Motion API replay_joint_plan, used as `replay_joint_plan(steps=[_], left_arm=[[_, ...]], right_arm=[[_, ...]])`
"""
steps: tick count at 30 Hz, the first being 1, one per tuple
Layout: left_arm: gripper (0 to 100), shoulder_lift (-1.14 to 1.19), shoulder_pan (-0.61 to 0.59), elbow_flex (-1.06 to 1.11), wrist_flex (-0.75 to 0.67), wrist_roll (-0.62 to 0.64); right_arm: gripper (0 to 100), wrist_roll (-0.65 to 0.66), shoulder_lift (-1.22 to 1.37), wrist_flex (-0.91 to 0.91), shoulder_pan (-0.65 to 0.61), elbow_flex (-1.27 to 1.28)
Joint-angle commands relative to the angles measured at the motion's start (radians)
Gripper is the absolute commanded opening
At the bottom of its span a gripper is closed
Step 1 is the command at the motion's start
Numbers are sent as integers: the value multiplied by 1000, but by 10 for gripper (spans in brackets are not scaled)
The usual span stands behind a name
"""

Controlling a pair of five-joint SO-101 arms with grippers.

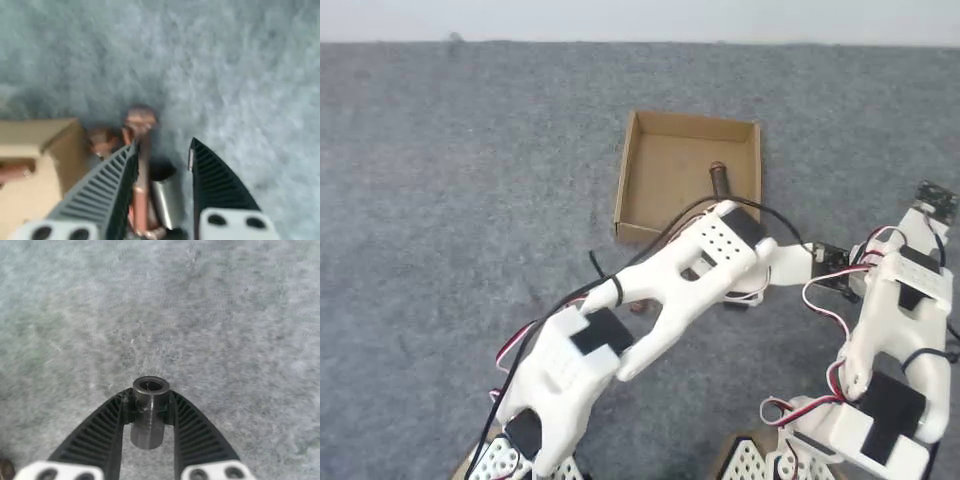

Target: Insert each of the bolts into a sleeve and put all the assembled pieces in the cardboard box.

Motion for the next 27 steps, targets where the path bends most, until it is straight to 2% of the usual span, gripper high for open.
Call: replay_joint_plan(steps=[1,4,10,16,21,27], left_arm=[[156,40,6,-119,23,-6],[156,100,5,-216,81,-3],[152,204,6,-361,155,94],[29,250,9,-444,206,103],[18,252,26,-458,227,109],[17,242,87,-479,276,276]], right_arm=[[8,9,-10,-15,4,-8],[8,9,-10,-15,4,-8],[8,9,-10,-15,4,-8],[8,9,-10,-15,4,-8],[8,9,-10,-15,4,-8],[8,9,-10,-15,4,-8]])
